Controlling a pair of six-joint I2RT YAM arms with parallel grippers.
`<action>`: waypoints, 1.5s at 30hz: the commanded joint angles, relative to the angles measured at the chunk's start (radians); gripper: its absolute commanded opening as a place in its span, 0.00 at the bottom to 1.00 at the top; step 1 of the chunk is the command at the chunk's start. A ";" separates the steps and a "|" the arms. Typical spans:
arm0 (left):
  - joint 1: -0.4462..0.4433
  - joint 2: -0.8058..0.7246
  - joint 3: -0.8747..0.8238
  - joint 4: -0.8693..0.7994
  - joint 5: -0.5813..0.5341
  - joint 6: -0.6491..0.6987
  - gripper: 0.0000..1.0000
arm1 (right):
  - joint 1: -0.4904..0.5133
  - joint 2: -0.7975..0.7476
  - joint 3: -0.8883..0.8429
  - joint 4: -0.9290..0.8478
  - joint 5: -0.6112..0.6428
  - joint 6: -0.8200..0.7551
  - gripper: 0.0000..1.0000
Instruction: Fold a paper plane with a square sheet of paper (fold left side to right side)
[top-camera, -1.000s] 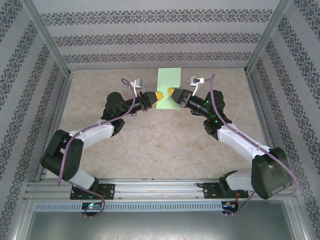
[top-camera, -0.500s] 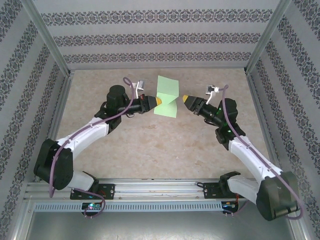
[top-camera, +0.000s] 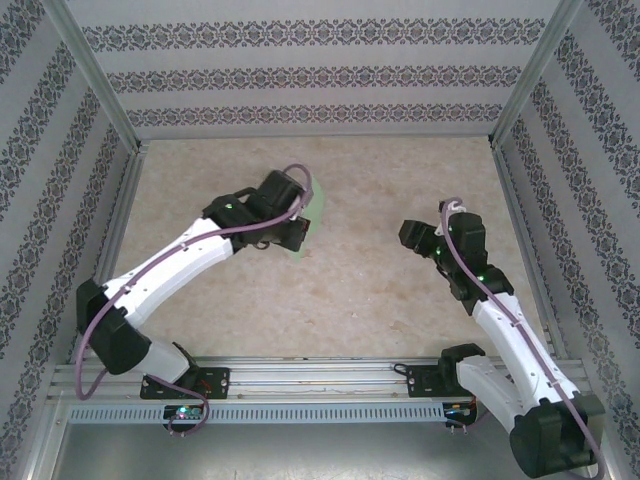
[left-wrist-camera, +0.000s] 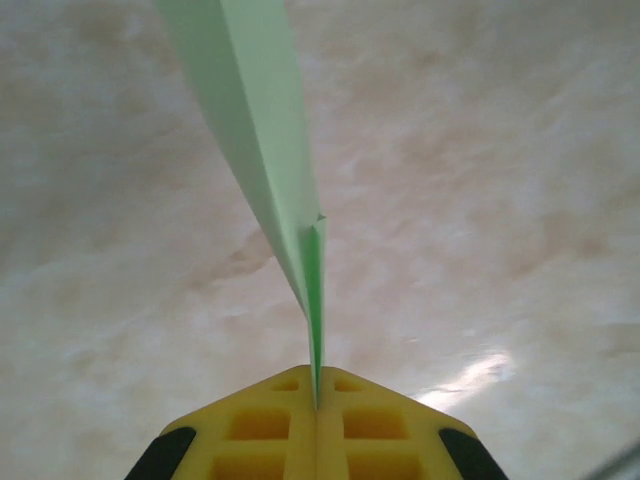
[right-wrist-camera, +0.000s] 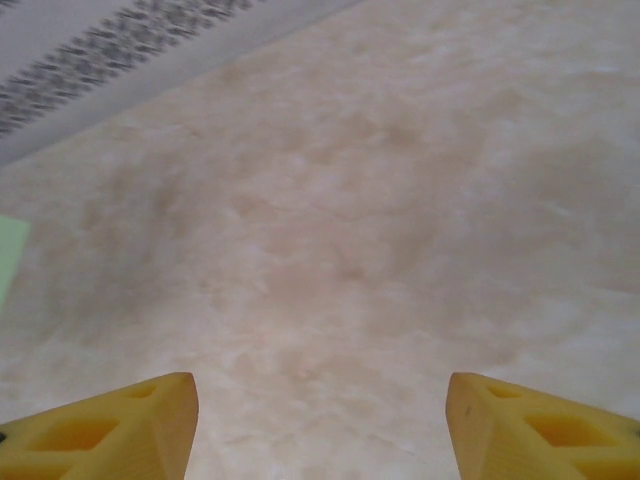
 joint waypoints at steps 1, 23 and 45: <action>-0.074 0.097 0.070 -0.256 -0.409 0.022 0.00 | -0.024 -0.039 -0.028 -0.080 0.096 -0.009 0.73; -0.215 0.502 0.137 -0.247 -0.353 -0.347 0.02 | -0.091 -0.031 -0.043 -0.069 0.048 -0.006 0.98; -0.137 0.557 0.132 0.162 0.237 -0.376 0.38 | -0.130 0.125 0.010 -0.100 -0.153 -0.006 0.98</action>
